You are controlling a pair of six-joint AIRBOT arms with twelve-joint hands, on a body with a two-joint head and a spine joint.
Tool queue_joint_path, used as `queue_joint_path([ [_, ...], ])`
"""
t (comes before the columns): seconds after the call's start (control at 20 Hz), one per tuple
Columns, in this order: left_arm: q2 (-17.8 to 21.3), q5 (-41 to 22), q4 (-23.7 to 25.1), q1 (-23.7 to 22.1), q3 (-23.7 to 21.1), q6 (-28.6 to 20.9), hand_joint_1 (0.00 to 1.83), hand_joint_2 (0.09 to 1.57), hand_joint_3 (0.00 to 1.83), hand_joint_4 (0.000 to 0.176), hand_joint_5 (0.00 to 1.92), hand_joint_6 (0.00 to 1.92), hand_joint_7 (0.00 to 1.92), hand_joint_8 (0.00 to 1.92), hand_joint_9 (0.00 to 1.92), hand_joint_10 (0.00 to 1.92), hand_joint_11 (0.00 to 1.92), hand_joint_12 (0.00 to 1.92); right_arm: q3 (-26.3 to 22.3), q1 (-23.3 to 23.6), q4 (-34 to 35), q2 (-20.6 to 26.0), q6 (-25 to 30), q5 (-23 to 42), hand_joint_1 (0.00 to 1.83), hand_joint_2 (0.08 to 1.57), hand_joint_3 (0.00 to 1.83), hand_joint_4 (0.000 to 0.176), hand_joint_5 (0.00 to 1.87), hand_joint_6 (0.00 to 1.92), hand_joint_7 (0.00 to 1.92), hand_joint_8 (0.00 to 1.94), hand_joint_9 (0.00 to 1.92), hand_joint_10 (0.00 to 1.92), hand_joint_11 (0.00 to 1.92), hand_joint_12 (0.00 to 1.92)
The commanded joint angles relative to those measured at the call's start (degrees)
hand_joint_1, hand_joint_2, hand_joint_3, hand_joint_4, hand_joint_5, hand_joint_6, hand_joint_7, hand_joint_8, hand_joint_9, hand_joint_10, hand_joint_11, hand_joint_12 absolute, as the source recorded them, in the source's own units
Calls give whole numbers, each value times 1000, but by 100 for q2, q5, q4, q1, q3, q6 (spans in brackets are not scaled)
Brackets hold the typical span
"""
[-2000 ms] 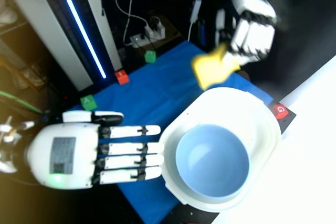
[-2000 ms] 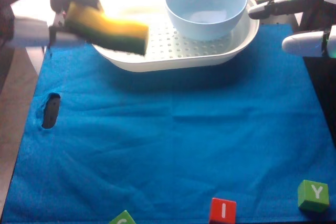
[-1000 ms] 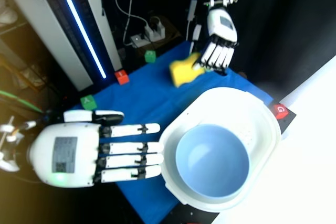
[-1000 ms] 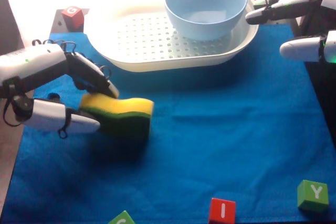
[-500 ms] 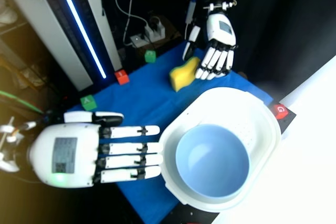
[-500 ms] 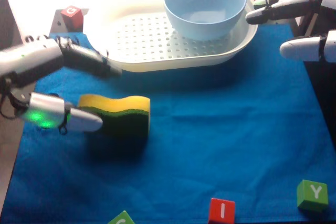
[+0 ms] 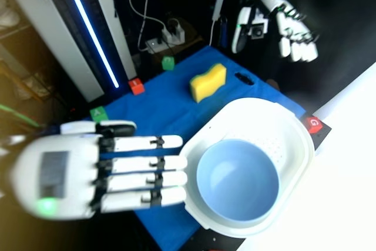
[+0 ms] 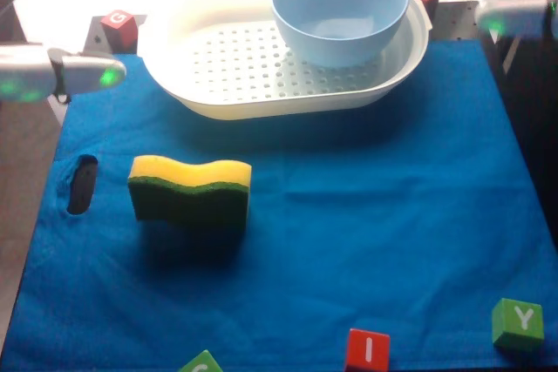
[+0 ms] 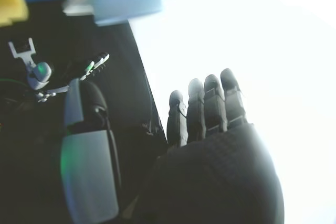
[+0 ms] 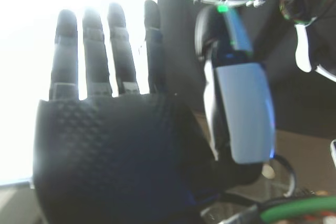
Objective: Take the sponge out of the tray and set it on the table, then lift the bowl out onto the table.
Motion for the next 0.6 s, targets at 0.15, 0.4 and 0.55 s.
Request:
queue_joint_path([
  [0.15,-242,-368,-71,-317,202,-21,945,933,0,103,258,2,204,3,135,7,0,307,315,325,174,-387,35,376,765,1143,0,90,395,0,288,8,209,11,63,142],
  [0.4,-391,-208,-1,-449,293,-21,652,881,0,145,233,6,199,5,76,12,43,20,1029,786,-344,-1176,438,-19,782,1053,0,112,444,1,339,1,231,1,3,387],
  [0.55,-465,-184,55,-514,329,-24,657,885,0,157,259,10,224,11,118,20,64,32,1198,886,-625,-1398,509,-385,821,1020,0,153,451,1,300,0,156,1,0,262],
])
